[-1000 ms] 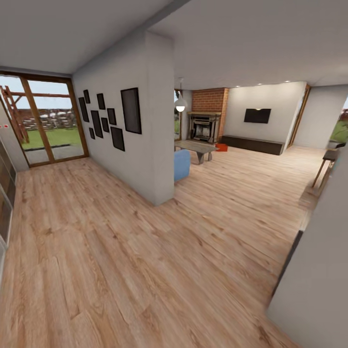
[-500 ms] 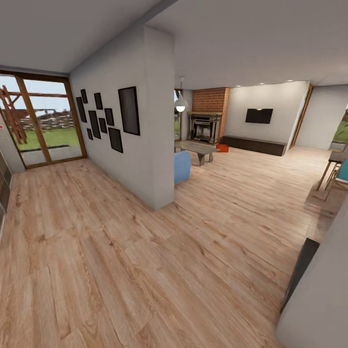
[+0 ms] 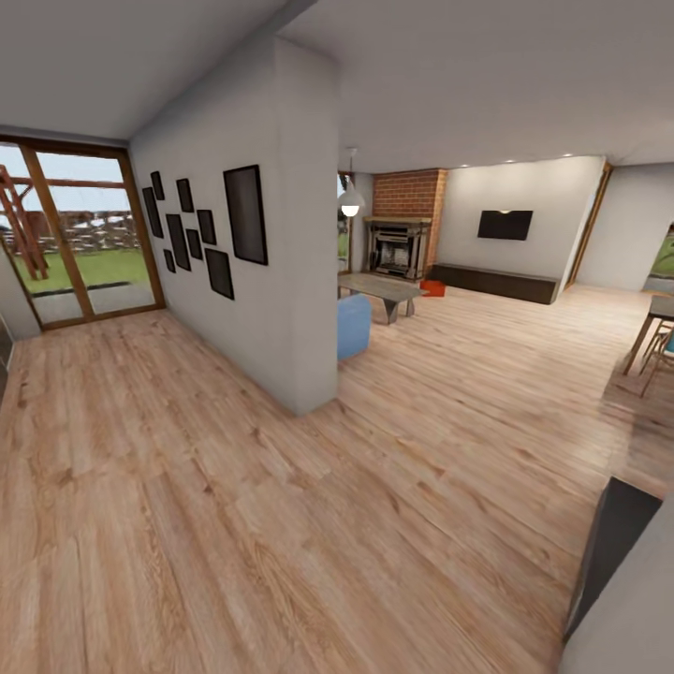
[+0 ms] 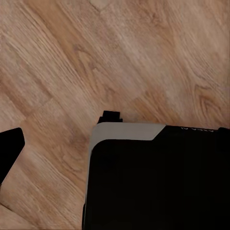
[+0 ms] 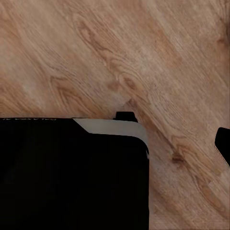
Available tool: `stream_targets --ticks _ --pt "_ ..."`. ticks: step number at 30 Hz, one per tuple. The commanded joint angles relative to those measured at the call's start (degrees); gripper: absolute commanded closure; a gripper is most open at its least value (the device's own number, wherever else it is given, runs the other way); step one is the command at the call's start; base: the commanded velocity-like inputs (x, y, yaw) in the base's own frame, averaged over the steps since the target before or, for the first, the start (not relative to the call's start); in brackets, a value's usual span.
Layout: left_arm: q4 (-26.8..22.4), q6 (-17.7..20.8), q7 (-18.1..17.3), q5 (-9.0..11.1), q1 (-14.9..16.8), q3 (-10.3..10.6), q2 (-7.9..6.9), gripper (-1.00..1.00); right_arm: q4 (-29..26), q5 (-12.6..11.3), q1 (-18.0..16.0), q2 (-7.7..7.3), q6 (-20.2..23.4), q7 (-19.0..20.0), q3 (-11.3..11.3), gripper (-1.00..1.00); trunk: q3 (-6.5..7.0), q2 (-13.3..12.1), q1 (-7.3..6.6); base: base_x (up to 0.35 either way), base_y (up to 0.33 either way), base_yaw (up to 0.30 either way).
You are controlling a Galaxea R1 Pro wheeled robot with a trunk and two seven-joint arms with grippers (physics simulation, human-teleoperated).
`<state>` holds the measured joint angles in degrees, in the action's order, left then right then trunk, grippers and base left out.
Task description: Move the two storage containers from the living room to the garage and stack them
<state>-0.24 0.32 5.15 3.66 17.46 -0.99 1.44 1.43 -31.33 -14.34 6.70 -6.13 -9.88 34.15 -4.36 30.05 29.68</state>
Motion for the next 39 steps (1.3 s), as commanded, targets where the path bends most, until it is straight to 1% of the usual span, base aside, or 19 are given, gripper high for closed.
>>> stream_targets --ticks 1,17,39 --pt "0.0 0.0 0.1 0.4 0.0 -0.1 0.0 -1.0 0.2 -0.5 -0.1 0.04 -0.3 0.0 0.5 -1.0 -0.11 0.1 0.06 0.323 0.0 0.0" --pt "0.0 0.0 0.1 0.4 0.0 -0.1 0.06 -1.0 0.1 -0.6 -0.1 0.07 -0.3 0.0 0.5 -1.0 -0.11 0.1 0.06 0.323 0.0 -0.013" --pt "0.0 0.0 0.1 0.4 0.0 -0.1 0.06 -1.0 0.1 -0.6 -0.1 0.07 -0.3 0.0 0.5 -1.0 -0.11 0.1 0.06 0.323 0.0 -0.233"
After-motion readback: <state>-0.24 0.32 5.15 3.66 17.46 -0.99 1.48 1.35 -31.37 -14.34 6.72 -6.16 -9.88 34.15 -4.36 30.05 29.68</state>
